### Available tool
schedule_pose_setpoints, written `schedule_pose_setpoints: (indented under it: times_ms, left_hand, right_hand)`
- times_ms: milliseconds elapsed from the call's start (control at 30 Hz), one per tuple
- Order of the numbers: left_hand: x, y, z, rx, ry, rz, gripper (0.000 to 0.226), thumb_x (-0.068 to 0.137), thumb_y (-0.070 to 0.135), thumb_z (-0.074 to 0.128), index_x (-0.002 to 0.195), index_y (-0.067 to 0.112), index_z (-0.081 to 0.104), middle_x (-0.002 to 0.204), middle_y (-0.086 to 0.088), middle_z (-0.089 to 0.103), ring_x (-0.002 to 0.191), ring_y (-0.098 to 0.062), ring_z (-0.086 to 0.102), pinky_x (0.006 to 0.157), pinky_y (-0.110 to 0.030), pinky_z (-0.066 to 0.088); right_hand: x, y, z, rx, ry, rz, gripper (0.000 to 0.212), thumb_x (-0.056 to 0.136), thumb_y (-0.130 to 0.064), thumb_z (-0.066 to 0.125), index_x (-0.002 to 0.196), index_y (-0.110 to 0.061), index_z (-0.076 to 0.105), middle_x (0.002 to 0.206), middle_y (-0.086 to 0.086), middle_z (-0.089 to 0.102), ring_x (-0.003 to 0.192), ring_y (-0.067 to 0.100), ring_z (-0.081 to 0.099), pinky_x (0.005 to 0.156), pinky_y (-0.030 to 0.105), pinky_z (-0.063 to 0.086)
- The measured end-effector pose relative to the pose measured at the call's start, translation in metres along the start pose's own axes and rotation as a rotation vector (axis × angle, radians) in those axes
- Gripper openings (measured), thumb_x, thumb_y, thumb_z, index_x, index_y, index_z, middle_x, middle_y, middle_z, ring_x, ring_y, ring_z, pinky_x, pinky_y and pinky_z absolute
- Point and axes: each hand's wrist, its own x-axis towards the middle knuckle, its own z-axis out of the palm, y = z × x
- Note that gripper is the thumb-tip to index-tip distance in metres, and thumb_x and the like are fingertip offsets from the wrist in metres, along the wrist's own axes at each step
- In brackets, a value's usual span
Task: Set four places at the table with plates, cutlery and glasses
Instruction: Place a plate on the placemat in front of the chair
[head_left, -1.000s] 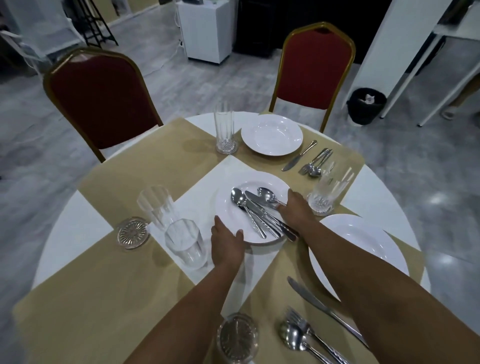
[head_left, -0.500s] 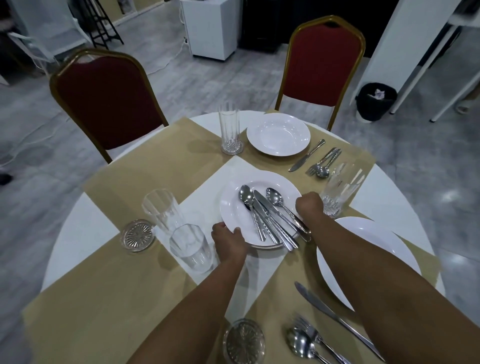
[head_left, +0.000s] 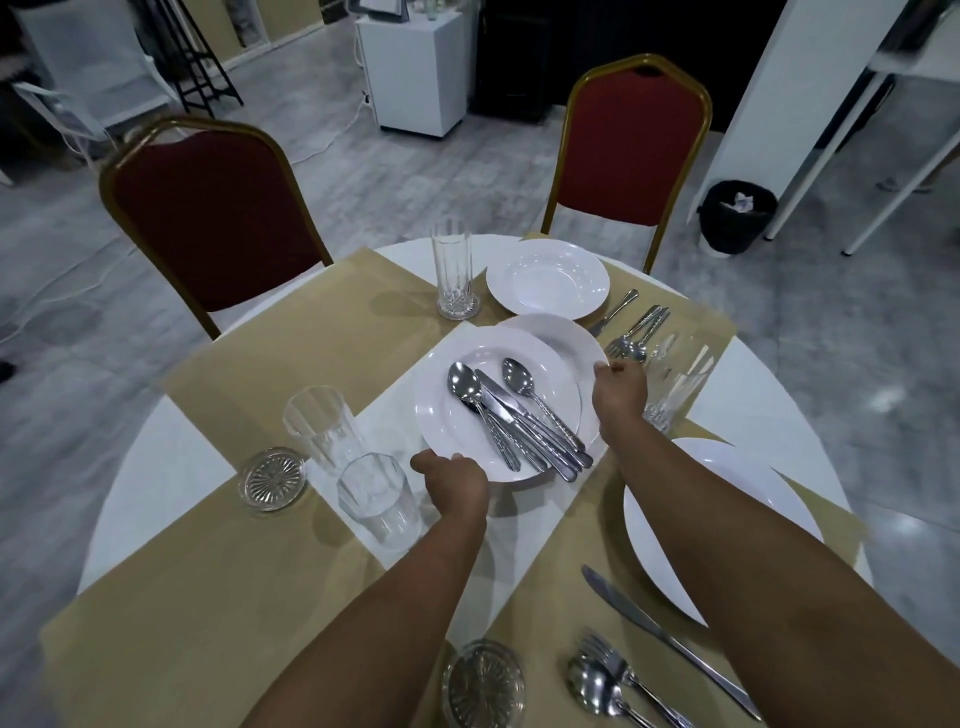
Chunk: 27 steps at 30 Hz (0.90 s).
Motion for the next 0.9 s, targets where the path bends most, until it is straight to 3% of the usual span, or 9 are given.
schedule_pose_setpoints:
  times_ms: [200, 333, 400, 533, 633, 700, 833, 900]
  left_hand:
    - [-0.008, 0.004, 0.004, -0.08, 0.021, -0.006, 0.032, 0.096, 0.004, 0.04, 0.127, 0.007, 0.031, 0.128, -0.012, 0.049, 0.1, -0.027, 0.05, 0.085, -0.03, 0.038]
    - [-0.009, 0.001, 0.007, -0.086, 0.039, -0.005, 0.034, 0.095, 0.003, 0.04, 0.127, 0.008, 0.033, 0.127, -0.011, 0.05, 0.094, -0.024, 0.047, 0.083, -0.029, 0.037]
    - [-0.009, 0.0, 0.008, -0.076, 0.068, -0.016, 0.037, 0.094, 0.001, 0.04, 0.13, 0.006, 0.033, 0.129, -0.011, 0.049, 0.095, -0.023, 0.046, 0.084, -0.029, 0.037]
    - [-0.006, -0.004, 0.008, -0.036, 0.107, -0.08, 0.034, 0.095, 0.006, 0.038, 0.13, 0.009, 0.039, 0.134, -0.008, 0.051, 0.095, -0.023, 0.045, 0.084, -0.027, 0.034]
    - [-0.01, -0.006, 0.007, -0.063, 0.097, -0.09, 0.034, 0.095, 0.004, 0.038, 0.129, 0.009, 0.035, 0.134, -0.008, 0.049, 0.095, -0.022, 0.044, 0.084, -0.026, 0.034]
    - [-0.013, -0.007, 0.005, -0.089, 0.089, -0.096, 0.034, 0.097, 0.004, 0.037, 0.131, 0.008, 0.036, 0.134, -0.008, 0.049, 0.095, -0.02, 0.042, 0.083, -0.024, 0.032]
    - [-0.006, -0.008, -0.002, -0.067, 0.058, -0.069, 0.034, 0.094, 0.004, 0.043, 0.128, 0.005, 0.036, 0.131, -0.015, 0.051, 0.104, -0.03, 0.052, 0.084, -0.029, 0.04]
    - [0.002, -0.008, -0.004, -0.019, 0.056, -0.068, 0.035, 0.093, 0.005, 0.046, 0.127, 0.003, 0.037, 0.13, -0.018, 0.052, 0.113, -0.034, 0.054, 0.089, -0.033, 0.042]
  right_hand:
    - [-0.009, -0.03, -0.007, 0.048, 0.039, -0.239, 0.006, 0.096, -0.016, 0.056, 0.093, -0.013, 0.053, 0.093, 0.007, 0.06, 0.084, 0.02, 0.054, 0.075, 0.028, 0.04]
    - [-0.016, -0.057, -0.017, 0.047, 0.103, -0.425, 0.009, 0.098, -0.017, 0.055, 0.092, -0.01, 0.054, 0.078, -0.005, 0.053, 0.067, 0.007, 0.048, 0.057, 0.013, 0.036]
    - [-0.015, -0.067, -0.023, 0.069, 0.154, -0.482, 0.012, 0.097, -0.018, 0.056, 0.095, -0.005, 0.057, 0.074, -0.011, 0.05, 0.066, 0.006, 0.046, 0.054, 0.013, 0.034]
    - [-0.008, -0.083, -0.037, 0.189, 0.234, -0.463, 0.015, 0.096, -0.02, 0.058, 0.096, -0.006, 0.058, 0.078, -0.007, 0.057, 0.073, 0.012, 0.052, 0.063, 0.022, 0.039]
    - [-0.006, -0.092, -0.046, 0.242, 0.255, -0.47, 0.008, 0.096, -0.019, 0.057, 0.093, -0.012, 0.053, 0.084, -0.003, 0.059, 0.069, 0.0, 0.052, 0.059, 0.007, 0.039]
    - [-0.006, -0.096, -0.049, 0.231, 0.223, -0.468, 0.007, 0.096, -0.019, 0.057, 0.093, -0.013, 0.053, 0.084, -0.004, 0.059, 0.068, -0.001, 0.051, 0.059, 0.007, 0.04]
    - [-0.01, -0.086, -0.047, 0.15, 0.134, -0.416, 0.008, 0.095, -0.018, 0.058, 0.092, -0.011, 0.055, 0.075, -0.008, 0.053, 0.07, 0.009, 0.049, 0.065, 0.023, 0.04]
    - [-0.016, -0.077, -0.045, 0.12, 0.085, -0.39, 0.009, 0.096, -0.018, 0.058, 0.09, -0.013, 0.053, 0.074, -0.008, 0.053, 0.068, 0.009, 0.048, 0.067, 0.025, 0.039]
